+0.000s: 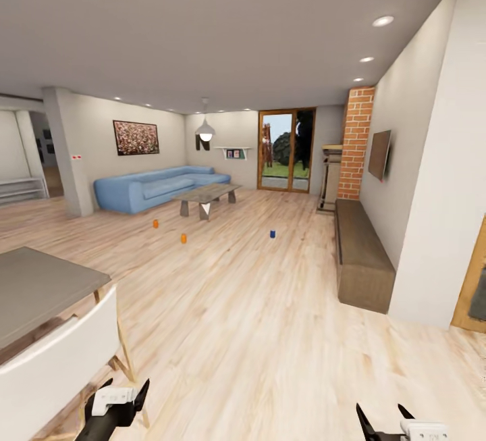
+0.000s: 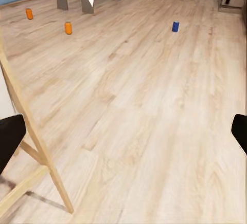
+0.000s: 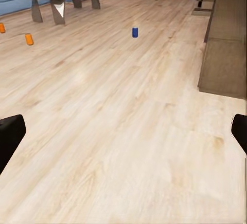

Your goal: Put the three can of soda from the living room inside the tash can in the kitchen.

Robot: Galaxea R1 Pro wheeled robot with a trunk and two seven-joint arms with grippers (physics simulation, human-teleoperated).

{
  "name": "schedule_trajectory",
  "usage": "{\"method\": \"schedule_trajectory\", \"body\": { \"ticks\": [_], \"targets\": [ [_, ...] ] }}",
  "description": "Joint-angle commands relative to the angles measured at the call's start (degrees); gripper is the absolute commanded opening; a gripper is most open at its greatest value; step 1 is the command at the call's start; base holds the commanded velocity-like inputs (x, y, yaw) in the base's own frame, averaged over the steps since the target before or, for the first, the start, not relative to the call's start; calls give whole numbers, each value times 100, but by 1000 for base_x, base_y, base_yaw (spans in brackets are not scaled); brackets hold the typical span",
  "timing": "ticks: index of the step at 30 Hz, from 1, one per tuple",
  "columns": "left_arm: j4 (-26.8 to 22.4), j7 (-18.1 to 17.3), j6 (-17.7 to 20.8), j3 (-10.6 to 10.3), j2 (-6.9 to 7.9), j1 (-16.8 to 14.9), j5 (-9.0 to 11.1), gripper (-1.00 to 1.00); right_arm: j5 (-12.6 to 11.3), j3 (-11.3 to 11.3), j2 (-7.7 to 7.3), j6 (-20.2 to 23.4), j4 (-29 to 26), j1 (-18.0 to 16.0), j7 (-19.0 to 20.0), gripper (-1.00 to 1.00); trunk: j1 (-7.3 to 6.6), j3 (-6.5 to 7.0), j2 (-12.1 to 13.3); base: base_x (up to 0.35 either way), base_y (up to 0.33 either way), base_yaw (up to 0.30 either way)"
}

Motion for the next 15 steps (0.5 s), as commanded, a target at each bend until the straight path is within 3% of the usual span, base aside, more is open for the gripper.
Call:
{"method": "schedule_trajectory", "body": {
  "ticks": [1,15],
  "targets": [
    [-1,0,-1,-1,0,0,-1,100,-1,0,-2,0,-2,0,-2,100,0,0,0,290,44,-236],
    [-6,-2,-9,-5,0,0,-3,100,3,-8,-6,0,-3,0,-5,100,0,0,0,322,6,-237]
  ]
}}
